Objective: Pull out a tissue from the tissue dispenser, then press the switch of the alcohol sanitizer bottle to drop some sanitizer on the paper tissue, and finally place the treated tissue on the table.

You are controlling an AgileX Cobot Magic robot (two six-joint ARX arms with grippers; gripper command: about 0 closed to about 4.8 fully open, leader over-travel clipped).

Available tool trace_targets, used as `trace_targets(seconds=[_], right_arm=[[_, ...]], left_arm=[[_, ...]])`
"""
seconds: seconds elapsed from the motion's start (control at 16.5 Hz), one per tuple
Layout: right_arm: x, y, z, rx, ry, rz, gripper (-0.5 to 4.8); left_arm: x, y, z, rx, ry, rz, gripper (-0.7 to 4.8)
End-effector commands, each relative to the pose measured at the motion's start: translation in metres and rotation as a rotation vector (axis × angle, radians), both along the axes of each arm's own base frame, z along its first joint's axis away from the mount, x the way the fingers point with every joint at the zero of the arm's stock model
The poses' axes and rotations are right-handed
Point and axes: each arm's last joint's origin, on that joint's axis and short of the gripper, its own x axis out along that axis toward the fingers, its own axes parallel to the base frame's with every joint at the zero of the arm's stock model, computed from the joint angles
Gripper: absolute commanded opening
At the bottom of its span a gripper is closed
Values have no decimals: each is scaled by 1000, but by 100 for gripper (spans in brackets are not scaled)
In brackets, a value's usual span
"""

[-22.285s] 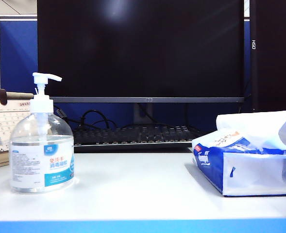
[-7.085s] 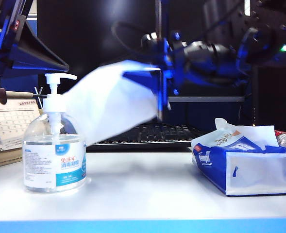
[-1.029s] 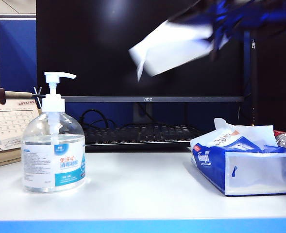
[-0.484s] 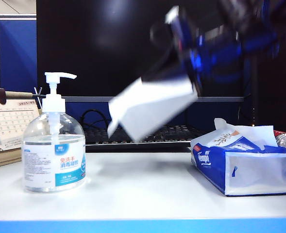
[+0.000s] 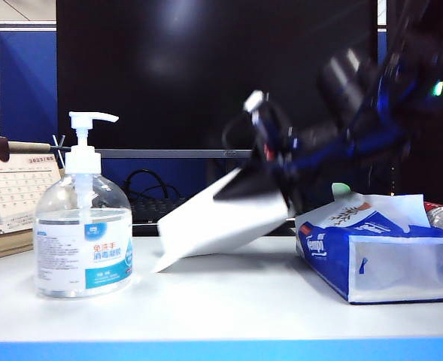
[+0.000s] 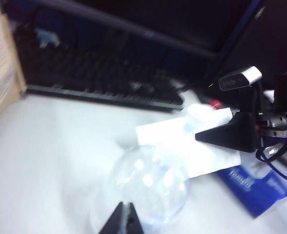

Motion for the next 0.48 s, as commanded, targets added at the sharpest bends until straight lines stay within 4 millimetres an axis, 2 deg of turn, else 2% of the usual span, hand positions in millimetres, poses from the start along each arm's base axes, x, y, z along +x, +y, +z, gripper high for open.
trace_targets(seconds=[0.06, 0.12, 0.24, 0.48], right_arm=[[4, 2, -21, -11, 44, 6, -5], [5, 3, -31, -21, 91, -5, -5], [5, 3, -39, -22, 155, -27, -5], [7, 4, -37, 6, 210, -49, -4]], left_arm=[[-1, -2, -4, 31, 20, -27, -5], [-1, -3, -3, 33, 18, -37, -5], [-1, -3, -4, 33, 18, -41, -5], [-1, -3, -4, 33, 18, -42, -5]])
